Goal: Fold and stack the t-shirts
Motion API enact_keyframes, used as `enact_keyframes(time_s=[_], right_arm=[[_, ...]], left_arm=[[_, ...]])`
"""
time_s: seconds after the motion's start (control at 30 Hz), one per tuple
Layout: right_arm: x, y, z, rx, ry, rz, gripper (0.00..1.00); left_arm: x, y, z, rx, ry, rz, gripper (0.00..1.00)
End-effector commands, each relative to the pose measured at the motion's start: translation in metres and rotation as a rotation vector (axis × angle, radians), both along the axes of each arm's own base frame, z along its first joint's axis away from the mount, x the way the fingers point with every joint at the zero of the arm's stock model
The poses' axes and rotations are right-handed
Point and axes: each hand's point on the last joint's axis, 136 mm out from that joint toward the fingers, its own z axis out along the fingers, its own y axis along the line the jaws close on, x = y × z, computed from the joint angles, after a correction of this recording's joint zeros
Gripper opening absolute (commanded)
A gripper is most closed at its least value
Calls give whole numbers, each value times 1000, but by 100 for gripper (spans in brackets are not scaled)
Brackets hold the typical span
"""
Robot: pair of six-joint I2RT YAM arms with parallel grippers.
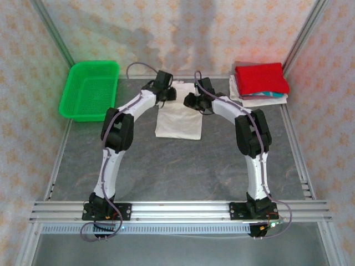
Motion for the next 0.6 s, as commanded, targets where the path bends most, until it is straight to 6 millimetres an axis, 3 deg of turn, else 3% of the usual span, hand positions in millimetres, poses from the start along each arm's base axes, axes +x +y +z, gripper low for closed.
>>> enact_keyframes(time_s=[0.0,0.1,0.17,0.23,0.43,0.57], right_arm=[[20,-13,19,0,-63,-37,23],[7,-15,33,3,-82,-25,23],[-7,-22,30,1,-59,-36,24],[-22,-27,24,2,-30,-41,24],[-69,-5,7,93,81,36,22],[-85,10,1,130,120,72,21]], left_arm=[[23,28,27,37,-22,34,30],[25,32,68,9,-67,44,30],[13,36,90,-5,-84,68,30],[-6,38,97,-41,-90,80,31],[-97,27,68,-162,-80,67,29],[-141,19,25,-172,0,41,20]])
